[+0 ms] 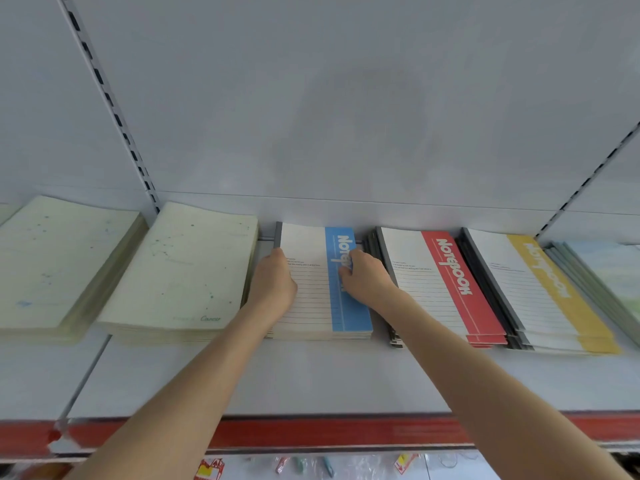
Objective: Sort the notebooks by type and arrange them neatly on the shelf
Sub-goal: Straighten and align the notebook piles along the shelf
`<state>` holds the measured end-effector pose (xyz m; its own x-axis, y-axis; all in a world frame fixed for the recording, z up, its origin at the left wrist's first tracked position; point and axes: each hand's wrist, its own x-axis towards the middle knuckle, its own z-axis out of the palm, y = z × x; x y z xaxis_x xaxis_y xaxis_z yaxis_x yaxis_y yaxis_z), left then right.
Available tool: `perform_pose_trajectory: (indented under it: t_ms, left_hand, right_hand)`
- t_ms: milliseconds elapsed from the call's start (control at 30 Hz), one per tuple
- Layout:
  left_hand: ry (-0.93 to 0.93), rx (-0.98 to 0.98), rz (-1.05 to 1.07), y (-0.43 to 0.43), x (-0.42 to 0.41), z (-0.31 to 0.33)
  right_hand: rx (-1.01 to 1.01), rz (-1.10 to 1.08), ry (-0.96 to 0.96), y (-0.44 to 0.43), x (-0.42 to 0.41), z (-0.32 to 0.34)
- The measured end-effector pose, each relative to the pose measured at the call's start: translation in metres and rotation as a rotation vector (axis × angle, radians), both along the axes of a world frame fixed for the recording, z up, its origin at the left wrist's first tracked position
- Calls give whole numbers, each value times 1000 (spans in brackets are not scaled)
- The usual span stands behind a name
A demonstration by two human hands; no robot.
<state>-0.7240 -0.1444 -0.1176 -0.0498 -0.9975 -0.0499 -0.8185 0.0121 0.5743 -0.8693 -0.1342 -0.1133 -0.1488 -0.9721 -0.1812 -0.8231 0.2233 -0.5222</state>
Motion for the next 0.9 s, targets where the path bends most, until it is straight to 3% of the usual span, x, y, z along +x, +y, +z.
perform_pose_trajectory:
  t_ms: [333,467,600,900]
  left_hand:
    - [-50,-29,-123,9,12,0]
    - [-91,-91,-228,46,28,1]
    - [-135,-14,-325,77,41,-3]
    - [-205,-124,-350,75,50,-18]
  right_hand:
    - [46,92,-39,29,-1,23]
    - [108,181,51,72,-6,30]
    - [139,246,203,93,-1,18]
    - [12,146,354,91,12,-3]
